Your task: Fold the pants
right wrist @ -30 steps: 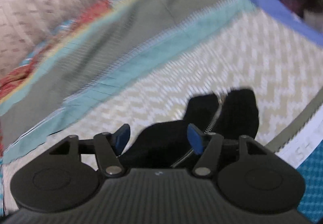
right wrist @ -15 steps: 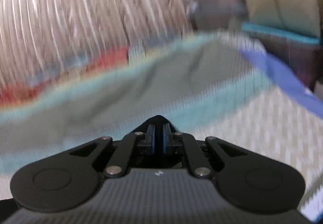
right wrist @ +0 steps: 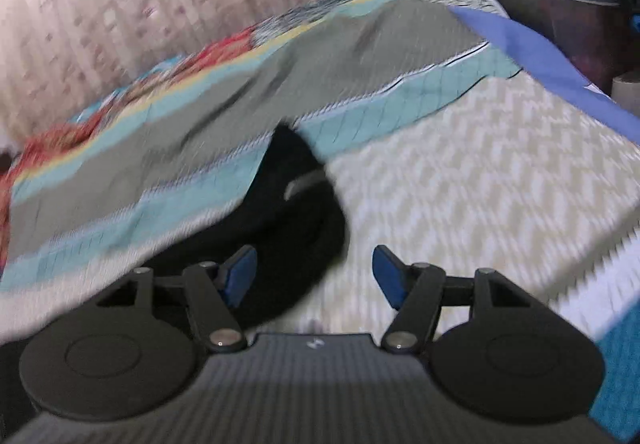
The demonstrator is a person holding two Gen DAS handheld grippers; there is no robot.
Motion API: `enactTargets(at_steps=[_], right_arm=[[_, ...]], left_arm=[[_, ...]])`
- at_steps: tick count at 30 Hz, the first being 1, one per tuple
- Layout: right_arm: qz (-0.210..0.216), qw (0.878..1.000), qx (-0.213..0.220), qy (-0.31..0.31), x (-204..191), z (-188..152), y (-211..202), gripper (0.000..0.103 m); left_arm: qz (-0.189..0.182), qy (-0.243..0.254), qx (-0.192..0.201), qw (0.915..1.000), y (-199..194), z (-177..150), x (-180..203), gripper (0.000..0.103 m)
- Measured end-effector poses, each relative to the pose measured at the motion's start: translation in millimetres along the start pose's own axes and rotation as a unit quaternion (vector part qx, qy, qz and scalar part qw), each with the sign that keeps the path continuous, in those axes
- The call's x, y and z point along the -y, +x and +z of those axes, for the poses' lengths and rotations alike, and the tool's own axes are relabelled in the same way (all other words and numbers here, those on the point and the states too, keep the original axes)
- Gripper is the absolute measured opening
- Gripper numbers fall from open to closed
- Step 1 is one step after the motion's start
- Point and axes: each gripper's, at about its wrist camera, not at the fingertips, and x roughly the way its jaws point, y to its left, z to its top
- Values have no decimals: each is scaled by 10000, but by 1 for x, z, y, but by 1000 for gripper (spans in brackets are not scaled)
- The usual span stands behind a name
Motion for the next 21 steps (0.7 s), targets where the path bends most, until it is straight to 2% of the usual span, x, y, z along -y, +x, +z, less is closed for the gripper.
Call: enactTargets(at_steps=[2,4,7,10,11,12,13,14,15,17,19,21], right_arm=[[352,9991,-40,-236,-22,-22,-20,68],[665,9961,-232,-531,-45,-43,-30,71],[882,9851,-522,-1379,-77,-76,-35,76],[594,9712,-591,-2231,-93,-99,-30,80],[394,9669,-608,-2447,-97,-104,-24,75],[302,9635,-635,-2582,-93,-103,-20,43],[304,9650,-649,-2524,-90,-98,-17,21],[287,9705,-651,-2302,-84,-89,-18,16],[290,9787,-506,-1970,-76,-77,-23,15],[131,9890,216,-1458,-50,-44,-47,14],[-255,9914,852,-961,-26,-12,-72,14],[-578,9895,1274,-362,13,17,-93,13]], left_arm=[[-122,-51,-182,9997,-11,-13,-6,85],[-370,-225,-448,9981,-16,-24,-14,86],[-659,-487,-720,9940,-23,-42,-19,88],[-1180,-951,-1181,9814,-17,-58,-20,89],[-1340,-1094,-1302,9763,-14,-62,-18,81],[-1414,-1176,-1374,9733,-11,-66,-15,73],[-1447,-1203,-1462,9712,-7,-69,-10,60],[-1454,-1218,-1531,9698,-4,-71,-6,58],[-1447,-1247,-1546,9693,-3,-73,-3,58],[-1415,-1262,-1532,9698,-3,-75,3,70],[-1430,-1232,-1511,9703,-3,-74,8,76],[-1408,-1250,-1508,9705,-1,-73,10,77]])
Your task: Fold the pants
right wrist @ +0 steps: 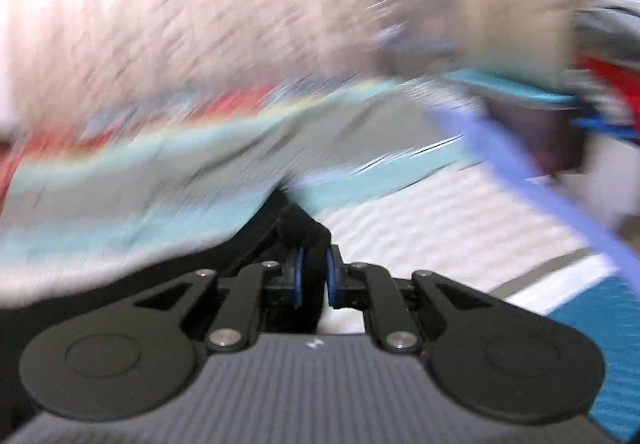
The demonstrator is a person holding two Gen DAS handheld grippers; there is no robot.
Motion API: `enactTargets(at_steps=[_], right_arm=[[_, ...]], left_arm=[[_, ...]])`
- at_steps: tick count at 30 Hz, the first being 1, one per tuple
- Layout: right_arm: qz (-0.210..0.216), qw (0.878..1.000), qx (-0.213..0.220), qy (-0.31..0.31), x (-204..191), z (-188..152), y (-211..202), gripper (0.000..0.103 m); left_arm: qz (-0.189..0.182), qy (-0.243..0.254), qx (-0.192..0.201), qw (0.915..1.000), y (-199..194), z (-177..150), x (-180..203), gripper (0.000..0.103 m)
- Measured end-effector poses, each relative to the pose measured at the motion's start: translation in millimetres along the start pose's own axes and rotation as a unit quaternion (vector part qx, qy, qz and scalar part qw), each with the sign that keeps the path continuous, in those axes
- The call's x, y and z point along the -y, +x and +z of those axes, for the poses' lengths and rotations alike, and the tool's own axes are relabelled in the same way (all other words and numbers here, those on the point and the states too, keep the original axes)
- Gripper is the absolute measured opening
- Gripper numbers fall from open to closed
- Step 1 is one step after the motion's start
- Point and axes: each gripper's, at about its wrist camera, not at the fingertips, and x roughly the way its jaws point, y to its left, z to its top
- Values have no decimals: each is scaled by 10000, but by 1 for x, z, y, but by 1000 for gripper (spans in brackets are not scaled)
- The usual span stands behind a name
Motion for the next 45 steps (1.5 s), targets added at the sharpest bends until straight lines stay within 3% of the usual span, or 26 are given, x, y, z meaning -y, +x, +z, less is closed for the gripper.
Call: enactTargets(at_steps=[2,5,8,9,11,12,13,15,18,22,24,26,29,31,34,37,41,45], right_arm=[[-339,9974,194,598,46,15,-6,8],[-1061,9829,347,1467,112,22,-16,6],[-1253,9628,95,2392,159,10,-20,6],[-1345,9577,-102,2544,166,4,-17,10],[-1758,9415,-97,2874,176,-11,-21,20],[-1920,9319,-31,3076,176,-19,-26,35],[-2004,9217,11,3322,180,-26,-30,42],[-1960,9133,67,3569,181,-36,-33,43],[-1605,9361,-126,3128,160,-31,-17,43],[-826,9676,-459,2342,110,-25,5,46],[-415,9774,-700,1951,82,-26,20,49],[-121,9839,-863,1564,55,-30,30,54],[64,9875,-1131,1096,29,-41,51,57],[126,9854,-1381,984,20,-47,66,57],[215,9804,-1635,1077,14,-58,72,58],[112,9762,-1826,1162,7,-72,70,58],[83,9708,-1974,1362,-6,-85,55,59],[778,9735,-1941,928,-61,-77,37,59]], left_arm=[[23,-103,-26,9999,5,1,-1,73],[20,-260,-108,9996,15,3,-3,62],[-30,-283,-198,9994,20,7,4,38],[-20,-274,-206,9994,21,8,6,34],[2,-278,-241,9993,23,8,9,13],[-51,-333,-259,9991,21,8,9,11],[-82,-367,-252,9990,20,8,9,10],[-80,-332,-115,9994,7,9,9,9],[-157,-319,69,9993,-23,6,6,9],[-189,-237,427,9986,-77,-12,-5,9],[2,-147,592,9981,-93,-20,-12,10],[361,-121,425,9984,-91,-34,-21,23],[635,-288,-7,9976,-81,-48,-36,23],[725,-467,225,9960,-88,-42,-48,24],[849,-698,626,9920,-89,-19,-63,38],[975,-568,758,9907,-71,3,-64,44],[892,-310,399,9947,-36,18,-63,58],[559,-457,213,9972,-21,7,-68,67]])
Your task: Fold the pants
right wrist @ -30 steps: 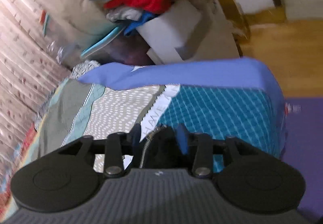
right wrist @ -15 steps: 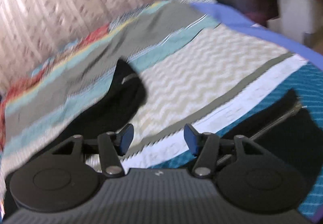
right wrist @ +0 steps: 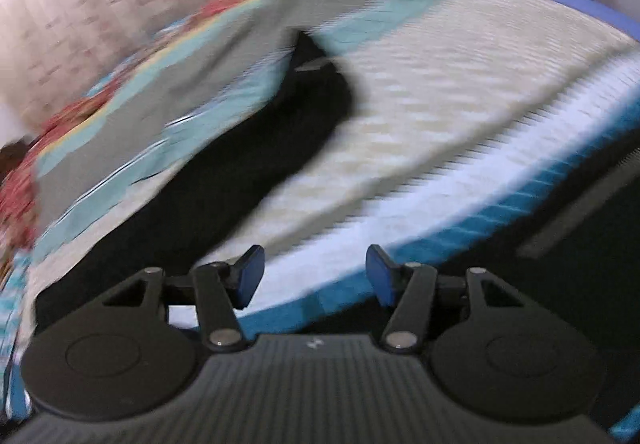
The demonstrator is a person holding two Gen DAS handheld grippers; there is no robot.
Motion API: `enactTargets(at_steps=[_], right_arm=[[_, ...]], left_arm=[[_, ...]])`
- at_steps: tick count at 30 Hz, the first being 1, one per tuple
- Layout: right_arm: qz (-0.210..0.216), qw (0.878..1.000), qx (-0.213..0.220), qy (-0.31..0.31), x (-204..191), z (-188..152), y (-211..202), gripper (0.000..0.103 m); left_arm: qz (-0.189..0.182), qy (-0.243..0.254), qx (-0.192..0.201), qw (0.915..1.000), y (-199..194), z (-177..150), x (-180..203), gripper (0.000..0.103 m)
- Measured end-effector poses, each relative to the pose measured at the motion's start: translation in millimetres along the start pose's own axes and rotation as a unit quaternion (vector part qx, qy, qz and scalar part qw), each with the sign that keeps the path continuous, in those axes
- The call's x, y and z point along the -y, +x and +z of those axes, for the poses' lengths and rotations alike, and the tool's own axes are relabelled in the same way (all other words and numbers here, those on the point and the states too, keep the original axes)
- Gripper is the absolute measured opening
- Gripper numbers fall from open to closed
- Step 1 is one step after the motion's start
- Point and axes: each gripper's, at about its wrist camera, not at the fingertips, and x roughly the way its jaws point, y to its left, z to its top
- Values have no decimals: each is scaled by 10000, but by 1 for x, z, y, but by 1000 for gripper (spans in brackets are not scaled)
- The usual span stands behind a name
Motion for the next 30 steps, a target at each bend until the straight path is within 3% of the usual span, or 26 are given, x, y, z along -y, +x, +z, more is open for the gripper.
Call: enactTargets(at_steps=[3,4,5,7,9,10,11,13,15,17,20,21,26,28,30], right_arm=[[620,9943,-349,-793,-68,0,10,59],[844,9892,-495,-1095,-96,-3,15,59],[1097,9815,-666,-1420,-127,-9,21,60],[1546,9620,-969,-2029,-186,-24,32,60],[1929,9411,-1232,-2488,-239,-43,42,60],[2161,9290,-1386,-2666,-265,-53,48,60],[2338,9196,-1477,-2791,-288,-63,54,60],[2490,9131,-1521,-2847,-322,-73,61,60],[2731,9064,-1563,-2818,-345,-80,62,60],[2814,8961,-1580,-3046,-362,-90,64,60],[2538,8861,-1652,-3510,-381,-105,78,60],[2425,8839,-1764,-3588,-385,-112,85,61],[1855,8758,-2712,-3536,-375,-133,131,61],[1722,8868,-2807,-3242,-363,-131,134,61],[1839,9017,-2721,-2812,-346,-115,132,61]], left_arm=[[-198,-155,140,9996,-2,-6,-3,63],[-331,-210,181,9991,-2,-7,-4,46],[-435,-215,185,9987,-2,-8,-5,21],[-399,-121,325,9986,-6,-10,-2,15],[42,172,862,9961,-25,-16,10,14],[200,476,1346,9896,-44,-22,18,14],[267,845,1931,9772,-66,-32,25,14],[388,1264,2543,9581,-90,-48,30,14],[498,1371,2473,9579,-87,-58,25,15],[650,1302,2065,9676,-66,-62,17,15],[800,669,743,9918,-19,-60,-6,25],[725,442,589,9946,-14,-59,-14,26],[321,130,1078,9936,-48,-50,-33,50],[167,-45,1337,9909,-66,-44,-40,48],[390,-6,1613,9861,-72,-29,-39,48]])
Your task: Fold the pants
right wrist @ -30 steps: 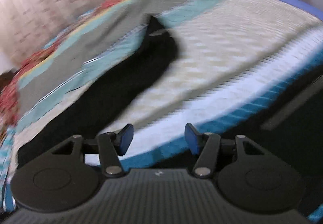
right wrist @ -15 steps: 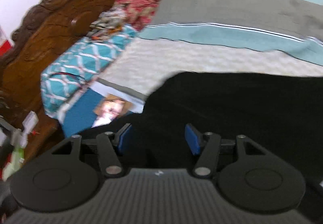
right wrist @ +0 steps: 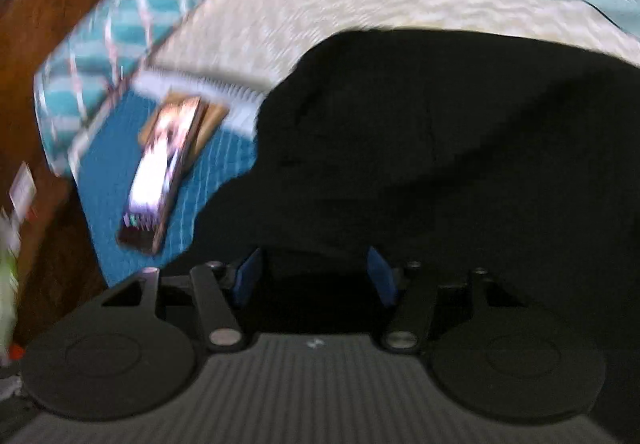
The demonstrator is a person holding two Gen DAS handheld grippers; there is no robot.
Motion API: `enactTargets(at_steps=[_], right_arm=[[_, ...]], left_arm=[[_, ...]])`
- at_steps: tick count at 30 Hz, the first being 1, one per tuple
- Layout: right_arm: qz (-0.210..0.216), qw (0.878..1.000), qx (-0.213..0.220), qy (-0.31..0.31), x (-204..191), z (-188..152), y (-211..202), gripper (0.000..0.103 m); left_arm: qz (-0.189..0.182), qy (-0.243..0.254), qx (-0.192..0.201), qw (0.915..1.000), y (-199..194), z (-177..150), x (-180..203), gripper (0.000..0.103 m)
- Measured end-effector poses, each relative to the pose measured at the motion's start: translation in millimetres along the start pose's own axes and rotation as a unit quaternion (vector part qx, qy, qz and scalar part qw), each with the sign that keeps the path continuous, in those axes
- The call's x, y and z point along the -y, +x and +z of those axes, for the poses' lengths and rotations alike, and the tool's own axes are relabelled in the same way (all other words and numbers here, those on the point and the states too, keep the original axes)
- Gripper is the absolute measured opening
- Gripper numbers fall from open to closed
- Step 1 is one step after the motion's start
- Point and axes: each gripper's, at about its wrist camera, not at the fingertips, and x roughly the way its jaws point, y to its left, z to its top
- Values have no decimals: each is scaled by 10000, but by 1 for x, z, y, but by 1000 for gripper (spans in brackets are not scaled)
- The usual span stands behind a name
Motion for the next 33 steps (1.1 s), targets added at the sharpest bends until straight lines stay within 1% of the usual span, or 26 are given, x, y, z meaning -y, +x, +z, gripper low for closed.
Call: enactTargets(at_steps=[1,2,4,5,6,8,9,10,11,12,13,16,17,18,19,20,22,23,25,26,28,29,30,31,32,33], right_arm=[[64,9997,161,166,12,-1,-11,61],[15,9990,321,297,23,-1,-22,61],[-237,9964,628,516,51,-5,-48,61],[-394,9942,800,604,68,-8,-64,61],[-590,9912,973,675,86,-12,-79,61],[-1012,9825,1310,857,124,-20,-112,61],[-1200,9765,1482,1006,145,-26,-128,61],[-1390,9681,1683,1234,170,-33,-145,61],[-1561,9574,1886,1529,195,-41,-160,61],[-1695,9448,2088,1871,222,-50,-175,61],[-1803,9298,2291,2246,251,-61,-190,61],[-2068,8803,2755,3261,329,-93,-224,61],[-2089,8663,2838,3540,350,-101,-230,62],[-2054,8546,2894,3791,370,-108,-234,62],[-1964,8426,2947,4058,387,-114,-233,62],[-1817,8317,3000,4305,398,-118,-228,62],[-1328,8134,3105,4736,424,-125,-219,62],[-1039,8055,3132,4922,436,-125,-211,62],[-541,7882,3194,5233,456,-123,-194,61],[-356,7795,3297,5314,465,-121,-188,59],[-114,7645,3523,5398,477,-116,-186,42],[-50,7593,3621,5406,479,-112,-184,18],[9,7606,3674,5353,486,-107,-190,9],[-4,7633,3746,5264,484,-100,-192,9],[-26,7728,3880,5023,474,-92,-200,9],[17,7924,4018,4591,456,-83,-211,8]], left_arm=[[72,122,101,9998,1,9,3,48],[152,278,193,9993,6,20,9,48],[219,605,351,9973,16,40,26,48],[164,839,420,9955,21,49,36,50],[100,1122,514,9923,27,58,48,52],[76,1755,786,9813,46,72,79,66],[63,1974,848,9766,57,77,94,70],[-9,2184,832,9723,73,84,111,81],[-92,2299,766,9702,88,89,125,88],[-151,2382,669,9688,107,94,139,88],[-118,2429,582,9682,125,98,152,88],[-4,2536,219,9671,168,99,182,88],[99,2529,86,9674,182,97,190,85],[212,2502,-30,9680,193,94,191,80],[332,2465,-168,9684,202,91,194,68],[446,2426,-303,9686,211,88,198,61],[678,2416,-378,9673,214,83,198,60],[807,2425,-344,9662,214,80,200,59],[905,2400,-313,9660,211,83,202,54],[966,2348,-305,9668,206,83,203,53],[981,2203,-239,9702,197,89,204,53],[956,2088,-143,9732,188,91,204,54],[910,1992,-55,9757,182,94,204,56],[855,1876,52,9785,173,96,203,57],[777,1733,173,9817,163,97,202,60],[720,1627,247,9837,156,97,201,62]])
